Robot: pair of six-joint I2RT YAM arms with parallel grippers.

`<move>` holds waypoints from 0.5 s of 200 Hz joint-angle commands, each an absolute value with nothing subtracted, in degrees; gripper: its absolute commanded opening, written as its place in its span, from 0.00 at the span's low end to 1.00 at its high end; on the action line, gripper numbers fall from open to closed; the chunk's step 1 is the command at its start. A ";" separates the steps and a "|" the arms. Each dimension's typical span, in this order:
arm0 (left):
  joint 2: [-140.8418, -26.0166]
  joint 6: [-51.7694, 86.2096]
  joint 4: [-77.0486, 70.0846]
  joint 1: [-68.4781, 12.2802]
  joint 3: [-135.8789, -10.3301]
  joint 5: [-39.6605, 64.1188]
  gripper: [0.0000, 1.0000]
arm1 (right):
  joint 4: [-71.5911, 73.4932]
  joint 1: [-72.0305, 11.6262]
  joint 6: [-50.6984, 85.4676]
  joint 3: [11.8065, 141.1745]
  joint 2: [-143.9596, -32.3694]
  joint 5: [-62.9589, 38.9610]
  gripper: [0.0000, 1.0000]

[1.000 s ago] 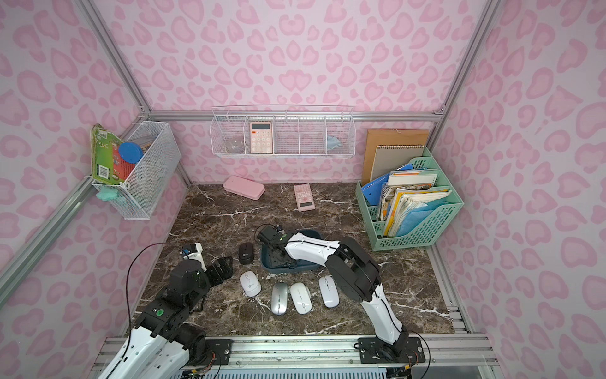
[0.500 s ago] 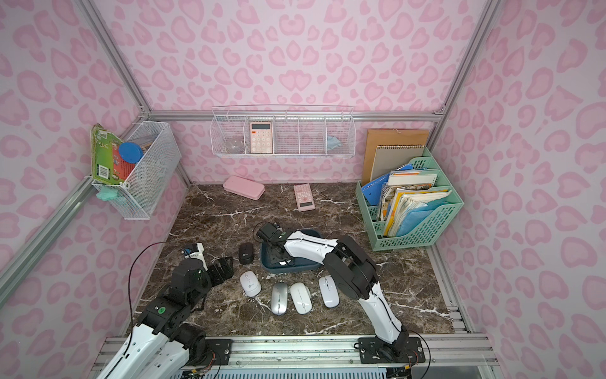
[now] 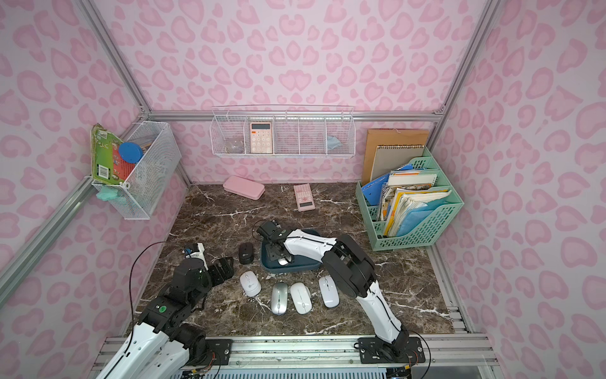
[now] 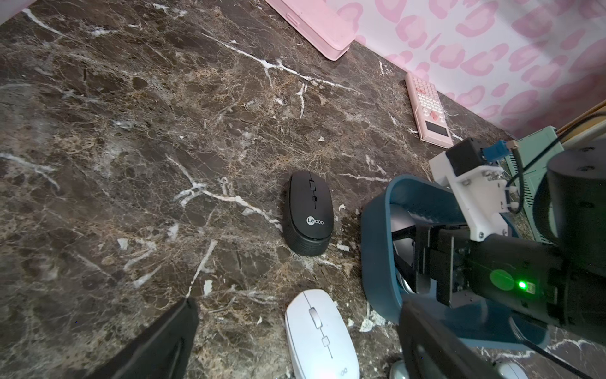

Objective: Take out the mouse from the storage box
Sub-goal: Pick up the mouse from the storage box.

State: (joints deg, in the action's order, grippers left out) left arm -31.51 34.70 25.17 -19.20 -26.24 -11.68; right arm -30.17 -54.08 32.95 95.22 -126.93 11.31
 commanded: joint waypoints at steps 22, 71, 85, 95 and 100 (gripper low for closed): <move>-31.46 34.37 24.61 -19.16 -26.63 -12.13 0.99 | -31.29 -54.05 32.58 93.57 -123.63 11.66 0.53; -31.72 34.34 24.36 -19.16 -26.63 -11.56 0.99 | -31.93 -53.37 32.81 90.42 -116.54 12.33 0.51; -31.77 34.37 24.35 -19.16 -26.66 -11.42 0.99 | -31.40 -52.94 33.12 88.41 -113.84 12.18 0.51; -31.69 34.37 24.34 -19.16 -26.61 -11.34 0.99 | -31.05 -52.41 33.37 86.92 -111.74 11.81 0.51; -31.64 34.37 24.35 -19.18 -26.59 -11.34 0.99 | -30.90 -52.04 33.49 86.13 -110.72 11.70 0.51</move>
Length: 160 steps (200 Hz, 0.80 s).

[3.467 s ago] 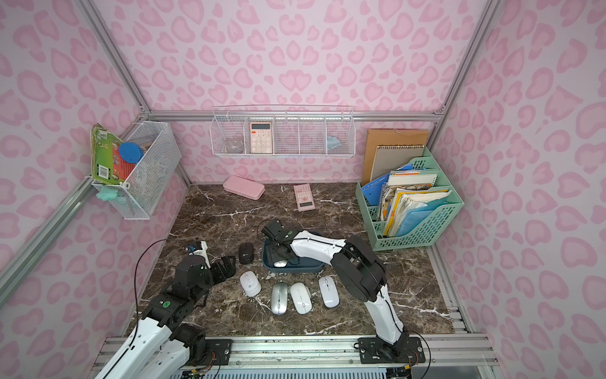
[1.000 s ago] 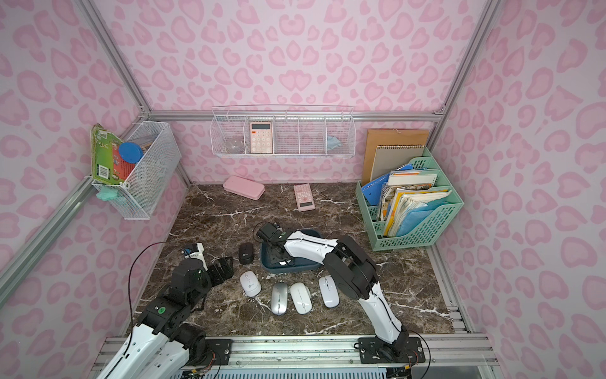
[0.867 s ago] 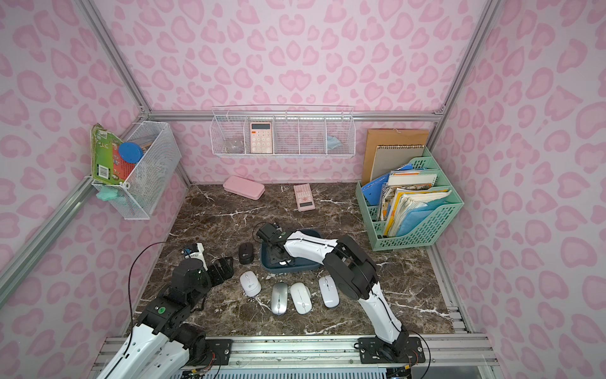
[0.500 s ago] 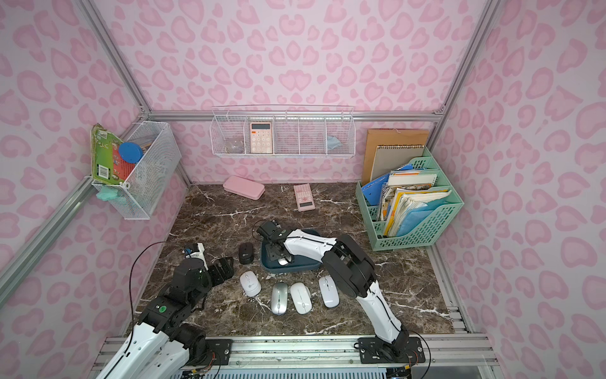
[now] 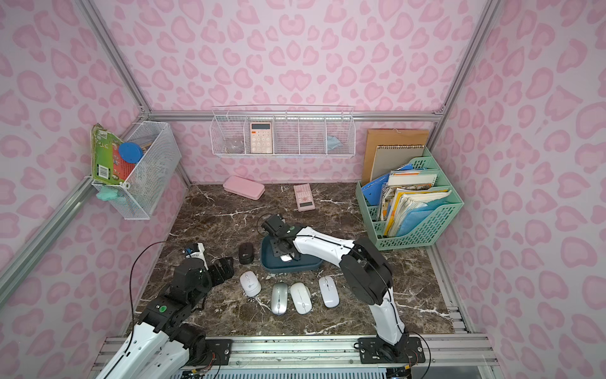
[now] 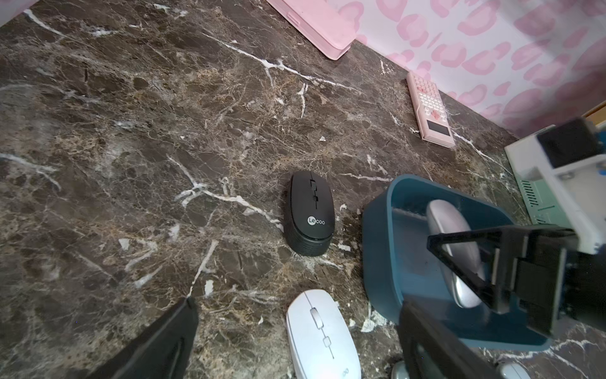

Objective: Take out the mouse from the storage box
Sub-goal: Pick up the mouse from the storage box, then place the mouse at the center of the board.

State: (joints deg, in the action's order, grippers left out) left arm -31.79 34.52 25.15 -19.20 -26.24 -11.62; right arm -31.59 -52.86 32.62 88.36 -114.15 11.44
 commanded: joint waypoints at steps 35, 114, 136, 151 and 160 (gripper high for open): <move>-31.38 34.36 24.74 -19.16 -26.63 -11.78 0.99 | -31.45 -48.63 33.46 80.51 -102.69 11.55 0.49; -32.38 34.27 24.43 -19.17 -26.54 -12.13 0.99 | -33.34 -36.06 30.80 67.75 -87.80 10.20 0.48; -32.65 34.28 24.20 -19.23 -26.46 -11.97 0.99 | -33.93 -32.51 29.71 65.70 -85.52 10.20 0.48; -32.83 34.36 23.92 -19.16 -26.43 -11.61 0.99 | -33.50 -30.35 29.18 63.98 -84.24 10.19 0.48; -32.90 34.41 23.82 -19.16 -26.41 -11.43 0.99 | -33.24 -29.20 28.93 62.87 -83.93 9.98 0.48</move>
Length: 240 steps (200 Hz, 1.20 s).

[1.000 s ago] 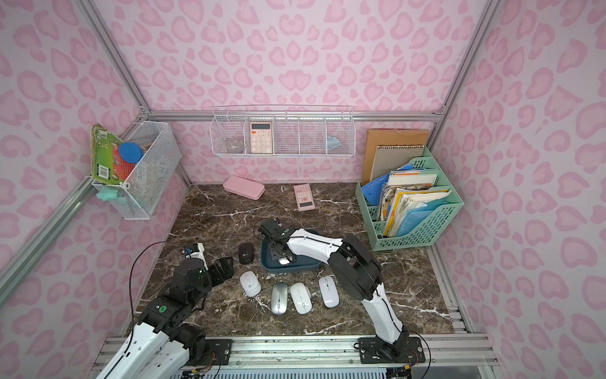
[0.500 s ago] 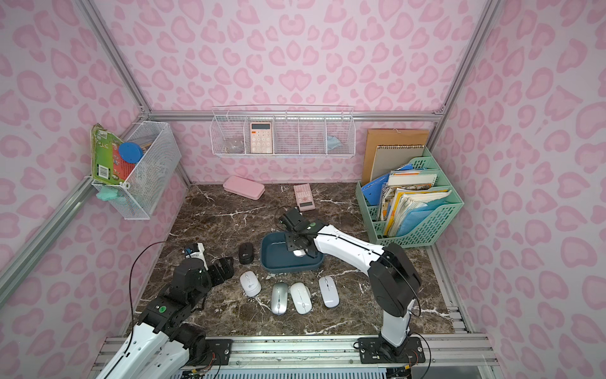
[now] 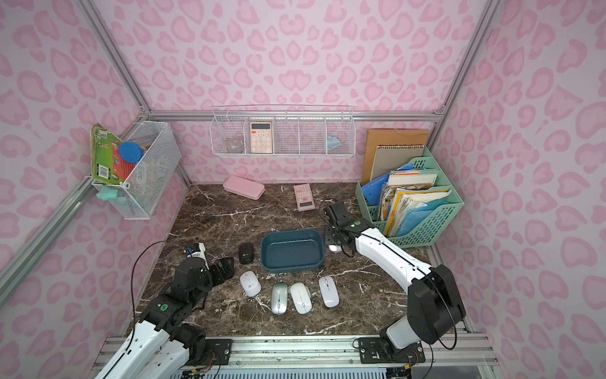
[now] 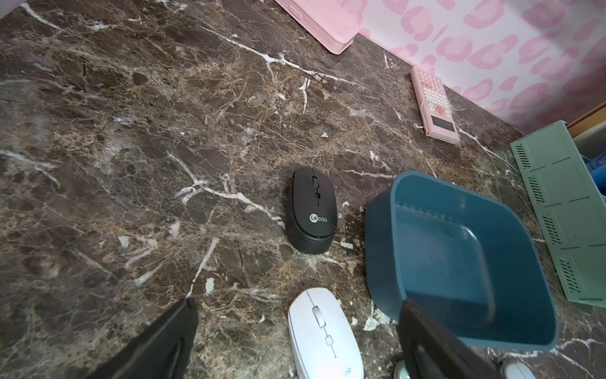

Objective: Take out the mouse from the storage box
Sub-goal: Place the mouse at the center of the board.

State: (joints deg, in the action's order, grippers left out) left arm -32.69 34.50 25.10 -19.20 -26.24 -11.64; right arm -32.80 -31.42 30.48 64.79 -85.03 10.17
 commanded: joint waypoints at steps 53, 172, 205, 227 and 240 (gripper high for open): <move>-32.96 34.43 23.64 -19.16 -26.28 -11.34 0.99 | -30.18 -25.80 28.53 57.24 -84.49 8.90 0.47; -34.43 34.28 22.33 -19.17 -26.01 -11.07 0.99 | -25.60 -23.11 27.82 55.78 -93.23 9.49 0.46; -34.83 34.10 22.08 -19.16 -26.10 -11.25 0.99 | -24.15 -23.51 27.25 56.46 -95.41 8.03 0.46; -34.96 33.99 21.97 -19.17 -25.96 -11.51 0.99 | -23.99 -24.89 27.24 58.25 -98.11 8.41 0.46; -35.25 33.93 21.80 -19.16 -26.00 -11.71 0.99 | -23.78 -25.59 27.24 59.41 -99.73 8.78 0.47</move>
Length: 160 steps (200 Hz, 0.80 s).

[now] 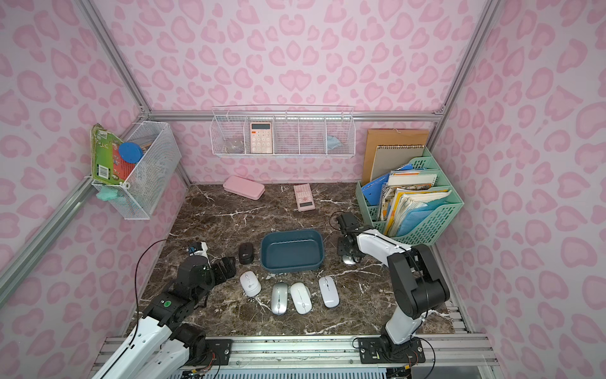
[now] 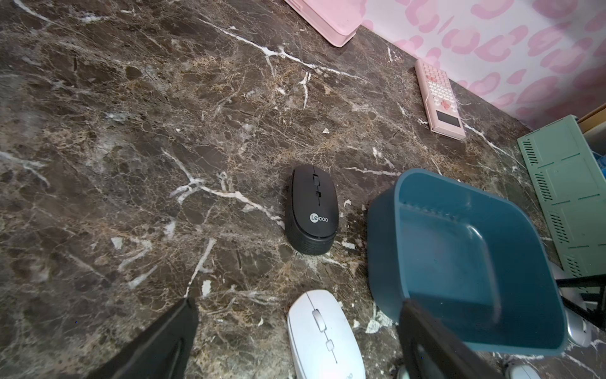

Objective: Take out the mouse from the storage box
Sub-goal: Place the mouse at the center of the board.

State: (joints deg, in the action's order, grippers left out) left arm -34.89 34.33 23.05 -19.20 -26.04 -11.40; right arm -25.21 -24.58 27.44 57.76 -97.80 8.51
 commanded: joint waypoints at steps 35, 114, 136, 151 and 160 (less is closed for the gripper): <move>-36.20 33.66 21.23 -19.18 -25.93 -11.78 0.99 | -23.01 -27.01 27.17 62.19 -103.03 8.66 0.50; -35.67 33.22 21.61 -19.18 -25.73 -13.16 0.99 | -23.00 -28.40 26.06 63.46 -102.48 9.12 0.78; -34.94 33.22 21.63 -19.20 -25.59 -13.01 0.98 | -23.68 -28.57 25.71 63.15 -99.87 9.99 0.79; -34.66 33.22 21.76 -19.16 -25.66 -13.01 0.98 | -24.19 -29.00 25.70 62.66 -97.89 10.86 0.79; -34.55 33.15 21.87 -19.16 -25.64 -13.10 0.99 | -24.58 -29.37 25.74 62.26 -96.67 11.67 0.79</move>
State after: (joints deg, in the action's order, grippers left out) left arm -34.87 33.91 21.89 -19.20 -25.80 -12.73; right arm -23.05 -28.77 26.33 62.89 -98.89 9.39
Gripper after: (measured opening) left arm 0.985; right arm 0.795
